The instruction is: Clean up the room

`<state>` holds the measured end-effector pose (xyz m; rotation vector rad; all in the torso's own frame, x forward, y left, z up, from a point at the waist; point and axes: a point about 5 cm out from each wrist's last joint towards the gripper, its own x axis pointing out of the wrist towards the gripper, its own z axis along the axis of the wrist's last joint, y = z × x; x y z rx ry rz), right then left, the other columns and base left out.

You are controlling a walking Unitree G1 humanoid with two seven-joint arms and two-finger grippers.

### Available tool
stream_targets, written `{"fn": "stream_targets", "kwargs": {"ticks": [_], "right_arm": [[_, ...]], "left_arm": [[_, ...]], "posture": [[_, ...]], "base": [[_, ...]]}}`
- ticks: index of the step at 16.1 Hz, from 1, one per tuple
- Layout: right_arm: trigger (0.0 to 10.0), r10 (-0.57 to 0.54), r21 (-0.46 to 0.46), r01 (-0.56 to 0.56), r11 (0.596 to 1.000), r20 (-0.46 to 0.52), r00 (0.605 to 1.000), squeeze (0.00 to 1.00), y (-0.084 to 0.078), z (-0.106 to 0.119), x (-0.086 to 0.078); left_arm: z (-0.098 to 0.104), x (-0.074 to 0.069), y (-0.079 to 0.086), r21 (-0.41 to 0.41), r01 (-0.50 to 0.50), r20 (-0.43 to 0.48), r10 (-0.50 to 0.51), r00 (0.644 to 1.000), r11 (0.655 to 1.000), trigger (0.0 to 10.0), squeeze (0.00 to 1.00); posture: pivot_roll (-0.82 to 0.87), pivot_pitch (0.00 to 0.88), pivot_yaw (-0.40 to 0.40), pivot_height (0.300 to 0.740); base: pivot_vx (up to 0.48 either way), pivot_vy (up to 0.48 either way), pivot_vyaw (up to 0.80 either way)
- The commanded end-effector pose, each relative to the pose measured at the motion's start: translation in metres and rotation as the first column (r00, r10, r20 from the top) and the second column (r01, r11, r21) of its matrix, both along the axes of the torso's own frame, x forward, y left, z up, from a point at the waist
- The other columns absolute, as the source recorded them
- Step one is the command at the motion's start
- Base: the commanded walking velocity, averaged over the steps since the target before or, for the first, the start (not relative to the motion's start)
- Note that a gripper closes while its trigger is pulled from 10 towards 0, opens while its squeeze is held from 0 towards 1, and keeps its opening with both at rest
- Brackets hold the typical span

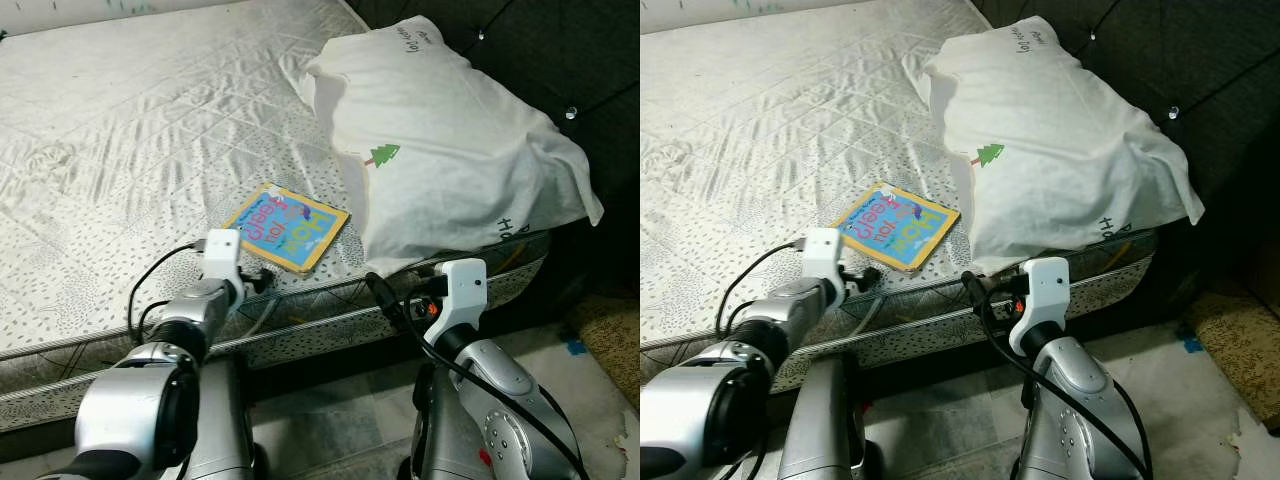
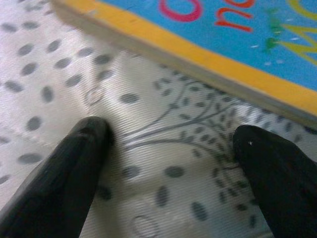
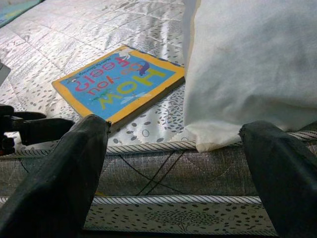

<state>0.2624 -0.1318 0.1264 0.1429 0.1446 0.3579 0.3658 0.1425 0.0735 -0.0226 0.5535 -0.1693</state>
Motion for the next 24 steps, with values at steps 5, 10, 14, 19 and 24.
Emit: {"fn": "stream_targets", "kwargs": {"ticks": [5, 10, 14, 19, 24], "right_arm": [[10.0, -0.001, -0.006, 0.001, 1.000, 0.027, 1.000, 0.00, 0.003, 0.004, -0.001], [10.0, 0.004, 0.005, -0.004, 1.000, 0.038, 0.999, 0.00, 0.006, 0.003, 0.005], [10.0, 0.038, 0.019, -0.039, 0.999, 0.057, 0.998, 0.00, 0.018, 0.005, 0.014], [10.0, 0.001, 0.026, -0.003, 1.000, 0.071, 0.997, 0.00, 0.013, 0.005, 0.016], [10.0, -0.002, 0.038, -0.001, 0.999, 0.074, 0.997, 0.00, 0.018, 0.003, 0.019]], "left_arm": [[0.001, -0.001, -0.037, -0.052, 0.109, 0.024, -0.108, 0.994, 0.993, 10.0, 0.00], [-0.005, -0.007, -0.045, -0.203, 0.108, 0.027, -0.104, 0.994, 0.973, 10.0, 0.00], [-0.010, -0.009, -0.032, -0.225, 0.065, -0.002, -0.067, 0.998, 0.972, 10.0, 0.00], [0.013, 0.003, -0.046, -0.264, 0.130, 0.049, -0.121, 0.991, 0.956, 10.0, 0.00], [0.004, -0.011, -0.072, -0.269, 0.367, 0.033, -0.373, 0.927, 0.891, 10.0, 0.00]], "posture": [[-0.29, 0.124, 0.058, 0.486], [-0.25, 0.107, 0.048, 0.486], [-0.22, 0.090, 0.034, 0.486], [-0.23, 0.085, 0.056, 0.486], [-0.22, 0.078, 0.061, 0.486]], "base": [[0.000, 0.000, 0.00], [0.000, 0.000, 0.00], [0.000, 0.000, 0.00], [0.000, 0.000, 0.00], [0.000, 0.000, 0.00]]}}
